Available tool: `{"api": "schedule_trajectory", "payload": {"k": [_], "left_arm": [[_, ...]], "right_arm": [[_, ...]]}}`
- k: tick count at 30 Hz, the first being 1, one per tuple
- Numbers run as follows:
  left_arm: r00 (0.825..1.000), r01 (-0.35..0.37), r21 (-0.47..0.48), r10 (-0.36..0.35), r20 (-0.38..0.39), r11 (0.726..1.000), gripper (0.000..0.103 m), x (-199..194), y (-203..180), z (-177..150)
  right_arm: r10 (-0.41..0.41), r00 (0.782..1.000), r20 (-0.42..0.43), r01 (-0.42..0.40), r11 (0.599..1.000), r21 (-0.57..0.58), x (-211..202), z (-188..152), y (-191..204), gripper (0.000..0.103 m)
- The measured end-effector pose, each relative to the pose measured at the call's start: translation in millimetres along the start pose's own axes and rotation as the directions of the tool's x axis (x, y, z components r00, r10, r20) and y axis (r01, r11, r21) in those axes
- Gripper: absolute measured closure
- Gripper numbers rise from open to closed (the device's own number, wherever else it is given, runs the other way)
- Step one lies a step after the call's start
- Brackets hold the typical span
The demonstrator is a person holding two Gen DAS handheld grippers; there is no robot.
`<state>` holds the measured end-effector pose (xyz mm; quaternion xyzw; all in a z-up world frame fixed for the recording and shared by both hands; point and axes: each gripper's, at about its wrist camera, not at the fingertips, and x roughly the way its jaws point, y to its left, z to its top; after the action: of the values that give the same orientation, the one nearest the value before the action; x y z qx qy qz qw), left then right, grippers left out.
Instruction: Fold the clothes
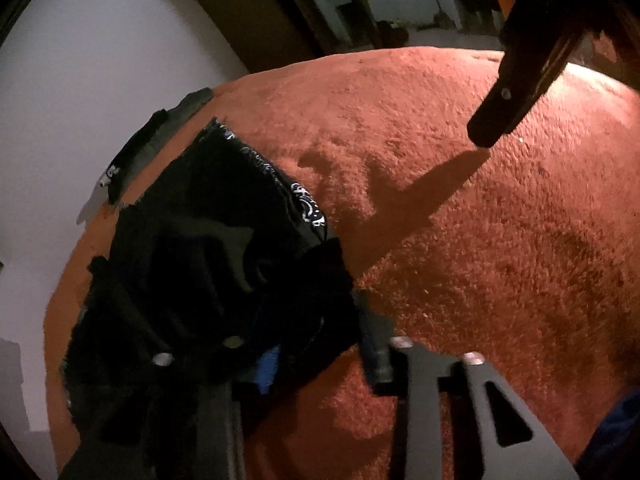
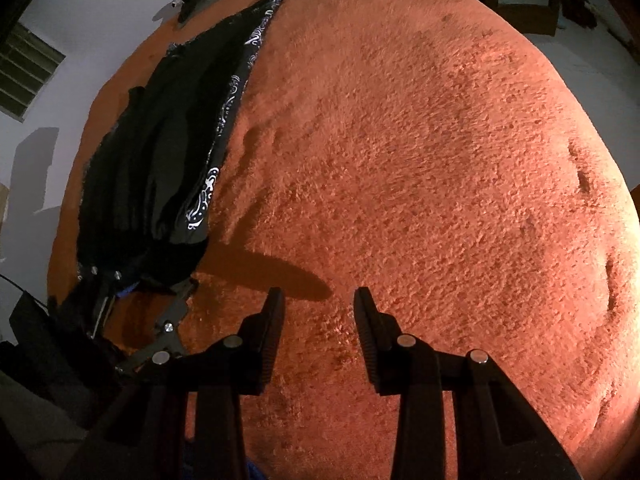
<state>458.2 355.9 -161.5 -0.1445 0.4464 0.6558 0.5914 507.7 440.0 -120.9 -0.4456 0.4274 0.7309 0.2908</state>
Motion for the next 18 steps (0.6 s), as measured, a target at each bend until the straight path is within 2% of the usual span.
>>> {"api": "schedule_trajectory", "payload": {"k": [1, 2, 4, 7, 9, 10, 12, 13, 15, 18], "left_arm": [[1.000, 0.023, -0.018, -0.023, 0.002, 1.000, 0.085, -1.4, 4.0, -0.1], [0.996, 0.084, -0.050, -0.084, 0.002, 0.995, 0.085, -2.8, 11.4, 1.1], [0.984, 0.176, -0.144, -0.177, 0.002, 0.974, 0.092, -1.7, 31.9, 3.5], [0.970, 0.238, -0.243, -0.241, 0.018, 0.940, 0.094, -7.2, 61.6, 5.5], [0.965, 0.260, -0.282, -0.257, 0.046, 0.923, 0.094, -17.6, 78.3, 6.1], [0.966, 0.258, -0.283, -0.250, 0.064, 0.924, 0.094, -25.1, 84.3, 5.8], [0.963, 0.268, -0.302, -0.251, 0.097, 0.915, 0.094, -38.3, 98.3, 3.7], [0.959, 0.281, -0.321, -0.258, 0.113, 0.905, 0.094, -44.1, 106.6, 2.0], [0.953, 0.302, -0.354, -0.271, 0.134, 0.885, 0.094, -52.1, 120.3, -0.6], [0.950, 0.312, -0.413, -0.281, 0.136, 0.855, 0.095, -59.8, 138.6, -8.5]], "right_arm": [[0.005, 1.000, -0.002, -0.005, 1.000, 0.003, 1.3, 1.7, 0.2, 0.069], [0.009, 1.000, -0.002, -0.009, 1.000, 0.004, 2.6, 4.1, 0.9, 0.069], [0.020, 1.000, 0.003, -0.020, 1.000, -0.007, 4.1, 12.5, 3.5, 0.069], [0.051, 0.999, 0.012, -0.050, 0.998, -0.045, 5.2, 29.8, 8.6, 0.069], [0.147, 0.989, -0.010, -0.147, 0.986, -0.082, 9.9, 51.2, 14.0, 0.066], [0.214, 0.976, -0.030, -0.216, 0.973, -0.087, 14.5, 64.5, 15.8, 0.060], [0.325, 0.944, -0.056, -0.328, 0.943, -0.049, 26.1, 95.9, 15.2, 0.036], [0.382, 0.922, -0.059, -0.384, 0.923, -0.015, 34.6, 115.6, 14.8, 0.034], [0.437, 0.898, -0.053, -0.436, 0.899, 0.029, 49.9, 146.3, 15.4, 0.034], [0.466, 0.884, -0.044, -0.461, 0.883, 0.085, 71.4, 193.8, 20.3, 0.034]]}}
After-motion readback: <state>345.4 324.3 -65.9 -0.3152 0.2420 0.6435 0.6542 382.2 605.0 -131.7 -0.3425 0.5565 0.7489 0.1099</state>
